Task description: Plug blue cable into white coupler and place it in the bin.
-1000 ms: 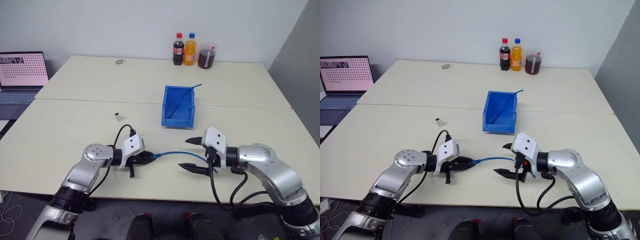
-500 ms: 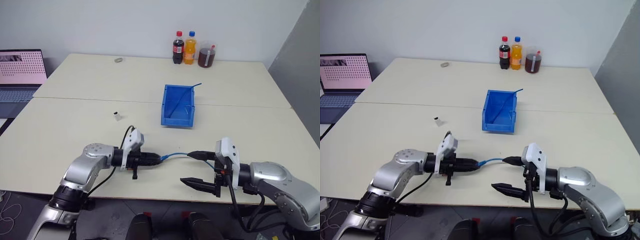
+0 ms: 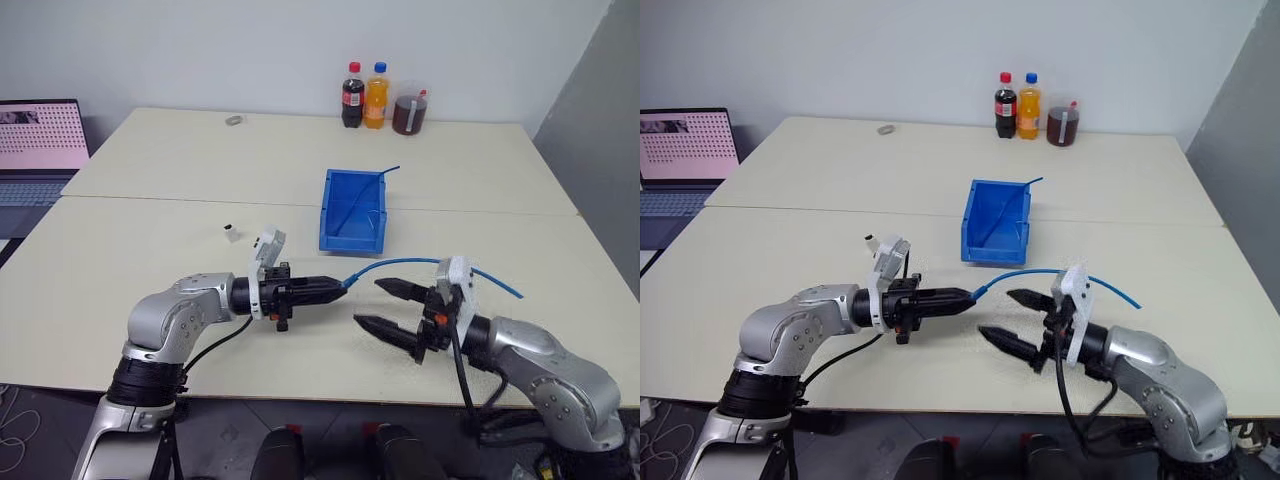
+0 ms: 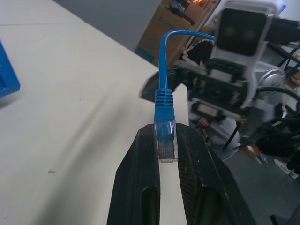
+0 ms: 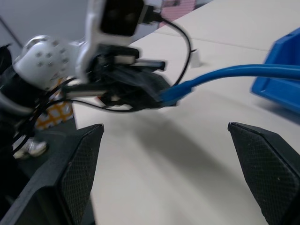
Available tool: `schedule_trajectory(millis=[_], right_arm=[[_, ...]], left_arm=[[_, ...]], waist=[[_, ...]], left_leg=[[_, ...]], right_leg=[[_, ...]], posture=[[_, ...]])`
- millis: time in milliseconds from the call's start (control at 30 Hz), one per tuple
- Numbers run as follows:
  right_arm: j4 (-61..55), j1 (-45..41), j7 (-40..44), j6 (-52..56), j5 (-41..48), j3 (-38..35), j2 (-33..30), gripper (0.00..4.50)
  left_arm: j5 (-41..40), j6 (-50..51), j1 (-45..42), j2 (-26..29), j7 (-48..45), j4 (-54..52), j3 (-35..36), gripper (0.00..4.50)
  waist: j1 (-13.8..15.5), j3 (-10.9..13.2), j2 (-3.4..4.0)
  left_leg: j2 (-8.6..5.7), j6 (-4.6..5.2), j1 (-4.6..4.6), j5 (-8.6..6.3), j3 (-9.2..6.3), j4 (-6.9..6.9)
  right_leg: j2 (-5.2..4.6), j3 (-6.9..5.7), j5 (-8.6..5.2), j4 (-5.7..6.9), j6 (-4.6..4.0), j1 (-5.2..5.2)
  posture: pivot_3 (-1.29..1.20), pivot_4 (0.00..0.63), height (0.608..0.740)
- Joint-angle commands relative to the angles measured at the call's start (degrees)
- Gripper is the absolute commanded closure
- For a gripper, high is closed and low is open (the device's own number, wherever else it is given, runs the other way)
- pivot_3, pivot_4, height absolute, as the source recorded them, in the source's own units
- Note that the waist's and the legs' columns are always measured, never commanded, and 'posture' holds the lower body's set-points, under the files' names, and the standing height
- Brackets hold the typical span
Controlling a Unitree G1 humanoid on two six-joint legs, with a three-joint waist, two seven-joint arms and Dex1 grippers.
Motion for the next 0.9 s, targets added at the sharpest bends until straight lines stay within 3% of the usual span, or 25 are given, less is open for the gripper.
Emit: schedule_trajectory(millis=[33, 367, 633, 767, 900], right_arm=[[2.5, -3.1, -0.9, -0.3, 3.7, -1.5, 2.3, 0.0], [5.9, -6.2, -1.0, 1.1, 8.4, -1.0, 4.9, 0.0], [6.0, -7.3, -0.3, 2.4, 10.7, -0.3, 4.1, 1.58], [6.3, -7.6, 0.1, 2.8, 10.9, 0.4, 3.4, 2.82], [6.8, -8.2, 0.7, 2.8, 11.0, 1.1, 2.6, 3.61]], left_arm=[[-3.5, 1.9, -0.8, -0.5, 1.4, -2.4, 2.1, 4.27], [-5.2, 2.5, 0.5, 0.1, 3.3, -4.2, 2.3, 4.27], [-5.2, 1.9, 0.7, 0.5, 3.5, -4.2, 2.1, 4.27], [-5.1, 1.5, 0.6, 0.4, 3.3, -3.9, 2.0, 4.27], [-5.0, 1.2, 0.6, 0.3, 3.2, -3.7, 1.9, 4.27]], waist=[[0.0, 0.0, 0.01], [0.1, 0.0, 0.01], [0.1, 0.0, 0.02], [0.1, 0.0, 0.02], [0.1, 0.0, 0.02]], left_leg=[[0.0, 0.0, 0.0, 0.0, -0.01, -0.01], [0.0, 0.0, -0.04, 0.0, -0.03, -0.04], [0.0, 0.0, -0.04, 0.0, -0.04, -0.04], [0.0, 0.0, -0.04, 0.0, -0.04, -0.04], [0.0, 0.0, -0.04, 0.0, -0.04, -0.04]], right_leg=[[0.0, -0.01, 0.0, 0.0, -0.01, -0.01], [0.0, -0.05, -0.04, 0.0, -0.08, -0.01], [0.0, -0.06, -0.04, 0.0, -0.08, -0.01], [0.0, -0.06, -0.04, 0.0, -0.08, -0.02], [0.0, -0.06, -0.04, 0.0, -0.08, -0.02]], posture=[[0.0, 0.15, 0.74], [0.0, 0.15, 0.74], [0.0, 0.15, 0.74], [0.0, 0.15, 0.74], [0.0, 0.15, 0.74]])
